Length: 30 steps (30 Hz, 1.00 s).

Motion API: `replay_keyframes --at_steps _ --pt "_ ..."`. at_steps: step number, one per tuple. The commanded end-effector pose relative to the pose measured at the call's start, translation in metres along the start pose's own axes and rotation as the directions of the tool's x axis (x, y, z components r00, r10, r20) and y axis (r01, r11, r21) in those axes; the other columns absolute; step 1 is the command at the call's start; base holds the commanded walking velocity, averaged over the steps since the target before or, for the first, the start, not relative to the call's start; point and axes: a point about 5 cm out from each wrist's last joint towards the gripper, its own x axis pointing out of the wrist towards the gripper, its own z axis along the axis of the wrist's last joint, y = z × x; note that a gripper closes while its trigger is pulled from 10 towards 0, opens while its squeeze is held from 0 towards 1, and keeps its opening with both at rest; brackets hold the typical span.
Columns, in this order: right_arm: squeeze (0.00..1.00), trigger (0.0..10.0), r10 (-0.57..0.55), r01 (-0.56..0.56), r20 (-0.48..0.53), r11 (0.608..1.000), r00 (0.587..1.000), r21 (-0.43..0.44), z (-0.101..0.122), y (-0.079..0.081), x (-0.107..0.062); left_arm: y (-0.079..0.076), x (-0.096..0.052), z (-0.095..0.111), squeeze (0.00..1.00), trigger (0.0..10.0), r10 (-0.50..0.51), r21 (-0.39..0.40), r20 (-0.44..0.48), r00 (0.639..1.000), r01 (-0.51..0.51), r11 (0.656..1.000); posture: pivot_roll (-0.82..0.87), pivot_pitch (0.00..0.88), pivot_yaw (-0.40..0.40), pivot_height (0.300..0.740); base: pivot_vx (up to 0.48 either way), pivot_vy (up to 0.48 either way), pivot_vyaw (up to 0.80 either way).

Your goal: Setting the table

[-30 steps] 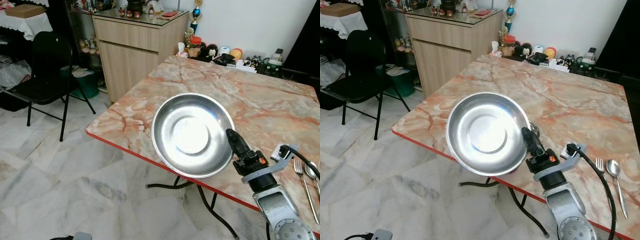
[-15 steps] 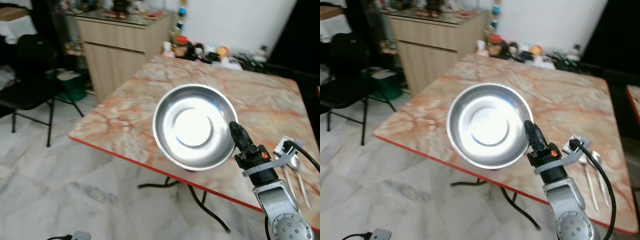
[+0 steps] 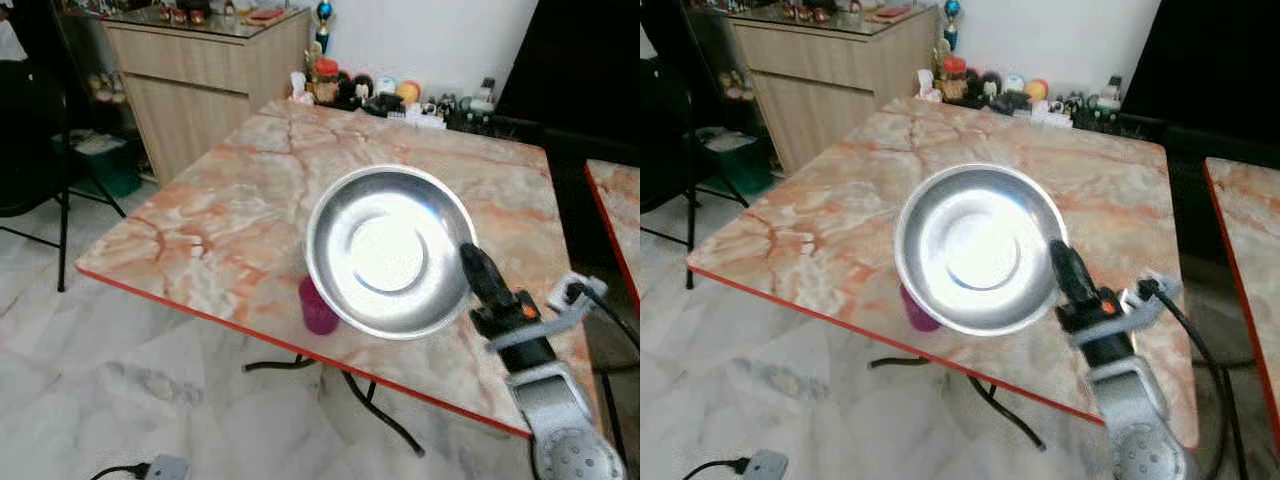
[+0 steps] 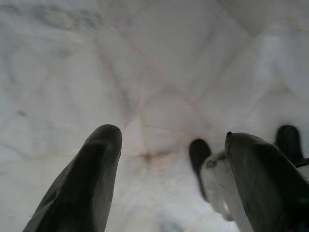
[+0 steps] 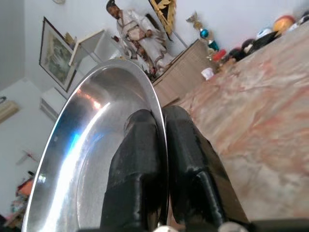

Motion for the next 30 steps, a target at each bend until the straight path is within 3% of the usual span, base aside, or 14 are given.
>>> replay_keyframes --at_steps 1,6,16,30 --pt "0.0 10.0 0.013 -0.013 0.034 1.0 0.999 0.007 0.003 0.004 0.004 0.002 -0.003 -0.01 0.0 10.0 0.005 -0.001 -0.034 0.999 -0.005 1.0 -0.03 0.088 -0.022 0.74 0.0 -0.356 0.0" --pt "0.0 10.0 -0.013 0.013 0.04 1.0 0.999 0.002 0.004 0.003 0.004 0.002 -0.003 -0.011 0.0 10.0 0.004 0.001 -0.035 0.999 -0.004 1.0 -0.04 0.101 -0.017 0.74 0.0 -0.356 0.0" --pt "0.0 10.0 -0.045 0.045 0.071 0.999 0.996 0.002 0.008 0.0 0.002 0.0 -0.002 -0.01 0.0 10.0 -0.003 0.007 -0.034 0.999 0.004 1.0 -0.05 0.121 -0.013 0.74 0.0 -0.355 -0.73" --pt "0.0 10.0 -0.098 0.098 0.136 0.995 0.986 0.007 0.015 -0.005 0.002 -0.004 -0.004 -0.015 0.0 10.0 -0.02 0.016 -0.047 0.999 0.021 1.0 -0.06 0.131 -0.016 0.74 0.0 -0.355 0.0"
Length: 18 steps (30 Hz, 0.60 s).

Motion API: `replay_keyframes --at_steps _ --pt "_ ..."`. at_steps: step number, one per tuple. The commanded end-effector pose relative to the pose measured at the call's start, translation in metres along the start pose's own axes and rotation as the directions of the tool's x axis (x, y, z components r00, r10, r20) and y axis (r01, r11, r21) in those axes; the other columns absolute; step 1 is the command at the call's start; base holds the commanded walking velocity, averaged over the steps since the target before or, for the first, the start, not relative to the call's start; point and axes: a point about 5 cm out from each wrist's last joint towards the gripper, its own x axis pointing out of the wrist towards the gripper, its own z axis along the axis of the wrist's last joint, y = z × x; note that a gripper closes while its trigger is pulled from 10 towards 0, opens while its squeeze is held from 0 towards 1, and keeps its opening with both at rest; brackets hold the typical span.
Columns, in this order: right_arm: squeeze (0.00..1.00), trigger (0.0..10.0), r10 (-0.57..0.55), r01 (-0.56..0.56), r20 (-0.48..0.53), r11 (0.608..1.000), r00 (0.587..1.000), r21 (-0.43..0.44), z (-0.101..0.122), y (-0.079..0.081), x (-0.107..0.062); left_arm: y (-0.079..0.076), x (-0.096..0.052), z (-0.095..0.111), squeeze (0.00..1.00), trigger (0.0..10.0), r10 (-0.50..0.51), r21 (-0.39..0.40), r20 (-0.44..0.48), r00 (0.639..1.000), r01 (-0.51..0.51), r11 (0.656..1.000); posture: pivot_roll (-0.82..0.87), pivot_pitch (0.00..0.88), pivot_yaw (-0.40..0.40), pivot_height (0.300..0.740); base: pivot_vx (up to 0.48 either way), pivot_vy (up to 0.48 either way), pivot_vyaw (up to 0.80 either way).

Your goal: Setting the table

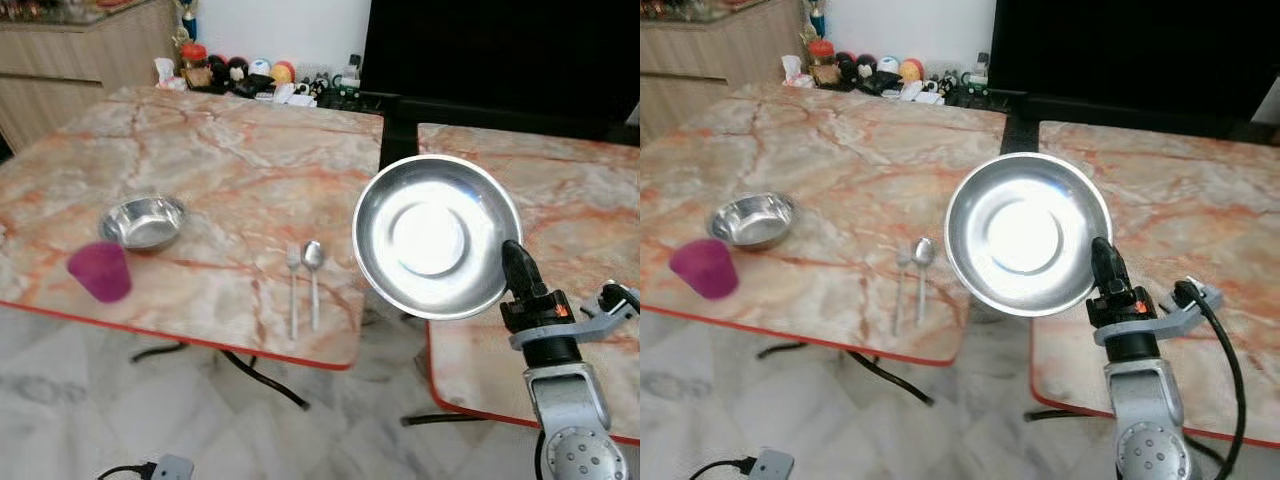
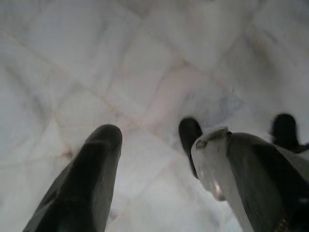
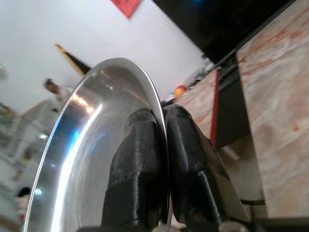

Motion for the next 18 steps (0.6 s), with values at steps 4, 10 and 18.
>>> replay_keyframes --at_steps 4,10,18 --pt "0.0 10.0 -0.032 0.033 0.043 0.999 0.999 -0.033 0.012 -0.004 -0.0008 -0.0052 -0.0006 -0.005 0.0 10.0 -0.016 0.011 -0.018 1.0 0.016 1.0 -0.06 0.132 -0.021 0.74 0.0 -0.355 0.0" --pt "0.0 10.0 -0.057 0.059 0.055 0.997 0.997 -0.041 0.0143 -0.0069 -0.003 -0.0047 -0.0006 -0.0047 0.0 10.0 -0.018 0.012 -0.018 1.0 0.018 1.0 -0.06 0.134 -0.021 0.74 0.0 -0.356 0.0" --pt "0.0 10.0 -0.092 0.095 0.072 0.994 0.993 -0.044 0.0162 -0.0107 -0.0048 -0.006 -0.0009 -0.0066 0.0 10.0 -0.023 0.013 -0.023 0.999 0.023 1.0 -0.06 0.139 -0.025 0.74 0.0 -0.355 0.0"
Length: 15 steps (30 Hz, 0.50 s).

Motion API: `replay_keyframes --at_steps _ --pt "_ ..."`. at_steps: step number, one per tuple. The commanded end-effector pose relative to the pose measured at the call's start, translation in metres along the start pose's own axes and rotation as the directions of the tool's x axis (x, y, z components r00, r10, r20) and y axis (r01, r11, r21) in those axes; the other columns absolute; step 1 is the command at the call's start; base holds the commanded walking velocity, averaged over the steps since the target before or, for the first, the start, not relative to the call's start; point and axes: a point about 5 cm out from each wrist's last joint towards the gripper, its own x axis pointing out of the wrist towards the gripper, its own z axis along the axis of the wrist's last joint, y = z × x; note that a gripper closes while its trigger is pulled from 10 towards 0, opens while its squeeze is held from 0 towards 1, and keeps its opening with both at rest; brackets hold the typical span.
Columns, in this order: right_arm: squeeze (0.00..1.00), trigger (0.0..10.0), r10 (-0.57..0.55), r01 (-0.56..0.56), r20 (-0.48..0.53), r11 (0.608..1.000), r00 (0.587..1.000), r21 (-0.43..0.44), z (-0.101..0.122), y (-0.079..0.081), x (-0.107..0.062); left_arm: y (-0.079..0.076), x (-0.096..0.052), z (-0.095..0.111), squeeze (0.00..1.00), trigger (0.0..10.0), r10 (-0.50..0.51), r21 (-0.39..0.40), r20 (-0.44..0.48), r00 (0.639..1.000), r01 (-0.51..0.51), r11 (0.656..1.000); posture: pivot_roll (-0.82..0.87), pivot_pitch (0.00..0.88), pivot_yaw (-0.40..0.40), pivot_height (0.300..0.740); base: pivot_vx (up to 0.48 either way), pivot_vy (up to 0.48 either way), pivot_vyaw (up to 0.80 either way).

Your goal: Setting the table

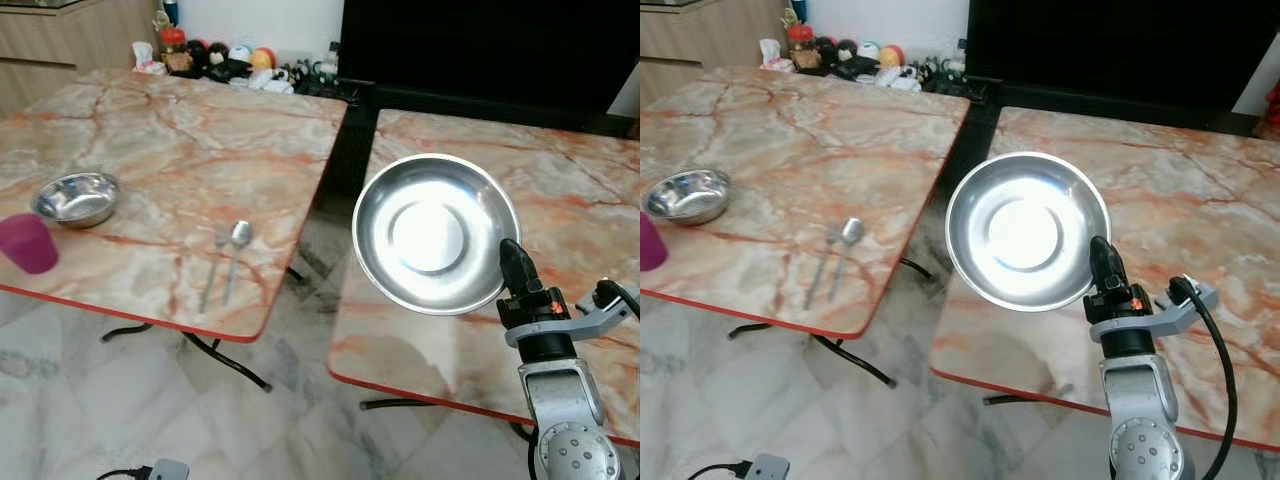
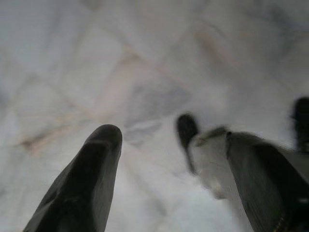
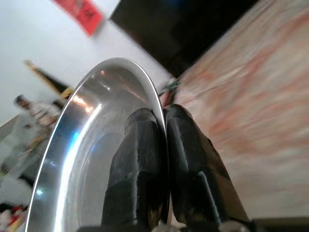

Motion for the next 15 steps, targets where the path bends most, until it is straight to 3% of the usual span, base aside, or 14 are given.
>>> replay_keyframes --at_steps 1,10,15 --pt "0.0 10.0 0.01 -0.01 0.032 1.0 0.999 -0.008 0.0056 0.0036 0.002 0.0023 -0.0025 -0.009 0.0 10.0 -0.001 0.012 -0.031 1.0 0.001 1.0 -0.06 0.139 -0.024 0.74 0.0 -0.36 0.0" --pt "0.0 10.0 -0.025 0.026 0.056 1.0 0.998 -0.015 0.0093 0.0003 -0.0006 0.0024 -0.0027 -0.0097 0.0 10.0 0.0 0.019 -0.035 0.999 0.001 1.0 -0.07 0.143 -0.021 0.74 0.0 -0.35 0.0" --pt "0.0 10.0 -0.068 0.069 0.069 0.997 0.995 -0.018 0.012 -0.0055 -0.0055 0.0033 -0.003 -0.0107 0.0 10.0 0.002 0.029 -0.041 0.999 -0.001 1.0 -0.07 0.146 -0.022 0.74 0.0 0.0 0.0"
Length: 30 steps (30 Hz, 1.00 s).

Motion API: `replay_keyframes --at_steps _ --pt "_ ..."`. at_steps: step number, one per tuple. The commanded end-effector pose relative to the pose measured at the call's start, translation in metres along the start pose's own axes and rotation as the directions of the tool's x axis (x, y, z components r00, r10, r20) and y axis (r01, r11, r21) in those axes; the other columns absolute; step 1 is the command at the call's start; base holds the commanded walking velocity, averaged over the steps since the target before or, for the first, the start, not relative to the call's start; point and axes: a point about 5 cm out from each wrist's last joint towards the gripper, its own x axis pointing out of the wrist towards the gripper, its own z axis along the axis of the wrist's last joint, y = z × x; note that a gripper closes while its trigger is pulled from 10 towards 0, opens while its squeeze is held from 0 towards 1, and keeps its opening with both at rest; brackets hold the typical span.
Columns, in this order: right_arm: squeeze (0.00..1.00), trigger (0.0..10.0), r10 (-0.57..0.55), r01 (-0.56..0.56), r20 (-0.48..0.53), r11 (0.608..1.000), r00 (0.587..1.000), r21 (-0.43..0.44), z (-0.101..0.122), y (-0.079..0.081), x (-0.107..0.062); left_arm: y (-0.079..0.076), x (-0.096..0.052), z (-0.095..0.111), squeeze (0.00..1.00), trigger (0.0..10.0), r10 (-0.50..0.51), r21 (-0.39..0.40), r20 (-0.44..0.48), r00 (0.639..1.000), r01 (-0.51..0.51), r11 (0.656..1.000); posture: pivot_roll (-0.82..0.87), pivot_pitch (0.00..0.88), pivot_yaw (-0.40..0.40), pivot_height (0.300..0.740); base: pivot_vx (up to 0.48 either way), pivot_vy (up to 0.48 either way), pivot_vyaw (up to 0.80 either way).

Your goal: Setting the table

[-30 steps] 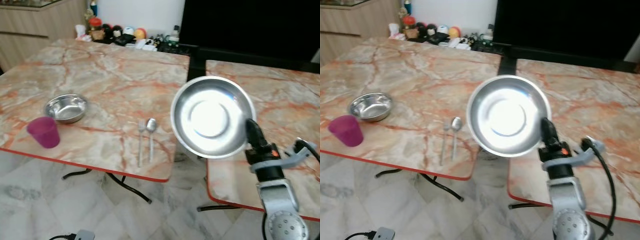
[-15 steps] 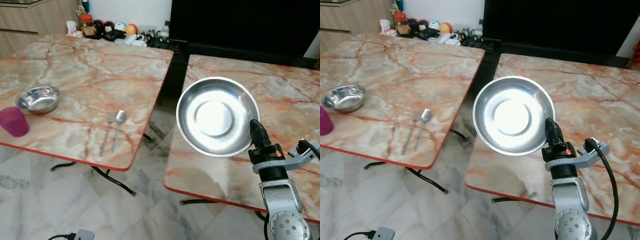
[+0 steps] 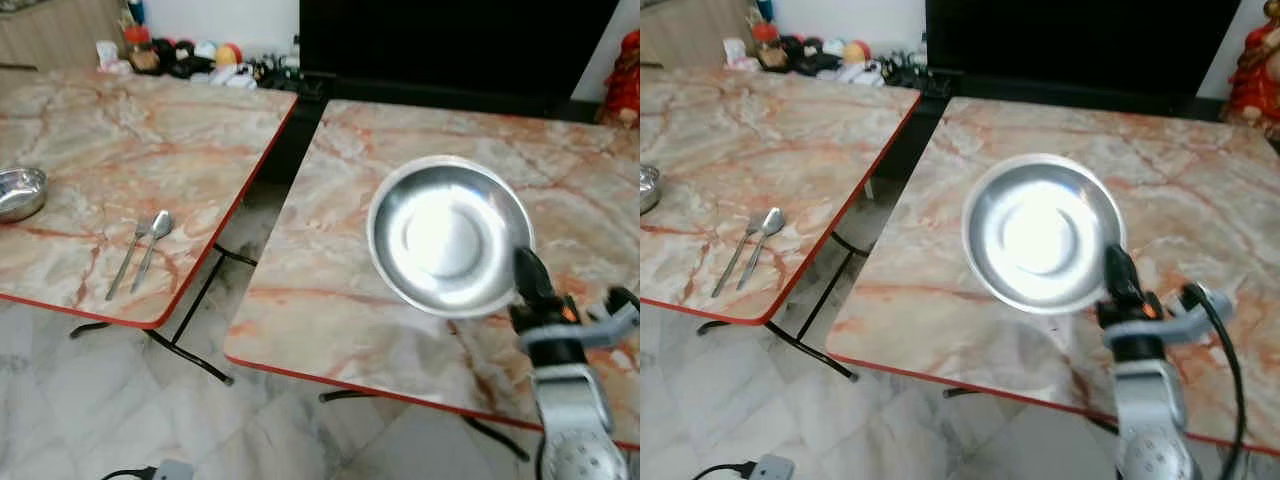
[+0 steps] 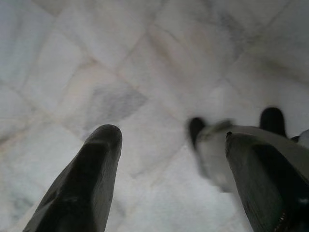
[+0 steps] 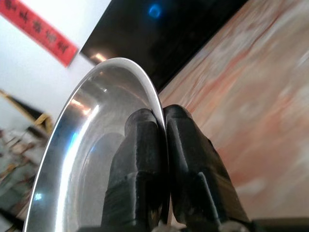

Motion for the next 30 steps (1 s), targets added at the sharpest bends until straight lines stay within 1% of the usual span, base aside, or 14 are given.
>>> replay_keyframes --at_steps 1,5,8,10,13,18,20,25,30 --pt "0.0 10.0 0.017 -0.017 0.014 1.0 1.0 -0.001 0.002 0.006 0.001 0.005 -0.003 -0.01 0.0 10.0 0.008 0.019 -0.038 0.999 -0.008 1.0 -0.07 0.146 -0.022 0.74 0.0 0.0 0.0" --pt "0.0 10.0 0.0 0.0 0.02 1.0 1.0 0.0 0.003 0.003 -0.001 0.005 -0.003 -0.01 0.0 10.0 0.01 0.02 -0.037 0.999 -0.009 1.0 -0.07 0.146 -0.023 0.74 0.0 0.0 0.0" --pt "0.0 10.0 -0.02 0.02 0.019 1.0 1.0 0.013 0.002 0.003 0.0 0.006 -0.003 -0.01 0.0 10.0 0.015 0.035 -0.034 0.999 -0.014 0.999 -0.07 0.145 -0.023 0.74 0.0 -0.101 0.0" --pt "0.0 10.0 -0.022 0.021 0.022 0.999 1.0 0.029 0.002 0.003 0.001 0.006 -0.003 -0.01 0.0 10.0 0.018 0.045 -0.036 0.999 -0.016 0.999 -0.07 0.144 -0.024 0.74 0.0 -0.42 -0.79" --pt "0.0 10.0 -0.021 0.02 0.025 0.999 0.999 0.026 0.002 0.003 0.002 0.006 -0.003 -0.01 0.0 10.0 0.024 0.031 -0.04 0.999 -0.023 0.999 -0.07 0.144 -0.025 0.74 0.0 -0.366 -0.79" --pt "0.0 10.0 -0.027 0.027 0.024 1.0 0.999 0.015 0.001 0.002 0.001 0.006 -0.003 -0.011 0.0 10.0 0.026 0.031 -0.041 0.999 -0.025 0.999 -0.07 0.144 -0.026 0.74 0.0 0.0 -0.79" --pt "0.0 10.0 -0.046 0.045 0.039 0.999 0.998 0.015 0.002 0.0 0.0 0.006 -0.003 -0.011 0.0 10.0 0.025 0.031 -0.042 0.999 -0.024 0.999 -0.07 0.146 -0.026 0.74 0.0 0.0 0.0" --pt "0.0 10.0 -0.096 0.095 0.033 0.995 0.995 0.004 0.001 -0.008 -0.003 0.006 -0.004 -0.012 0.0 10.0 0.025 0.032 -0.046 0.999 -0.023 0.999 -0.07 0.149 -0.027 0.74 0.0 0.0 0.0" --pt "0.0 10.0 -0.097 0.097 0.015 0.995 0.995 0.002 -0.002 -0.008 -0.003 0.007 -0.004 -0.013 0.0 10.0 0.026 0.033 -0.05 0.998 -0.024 0.999 -0.07 0.15 -0.026 0.74 0.0 0.0 0.0"
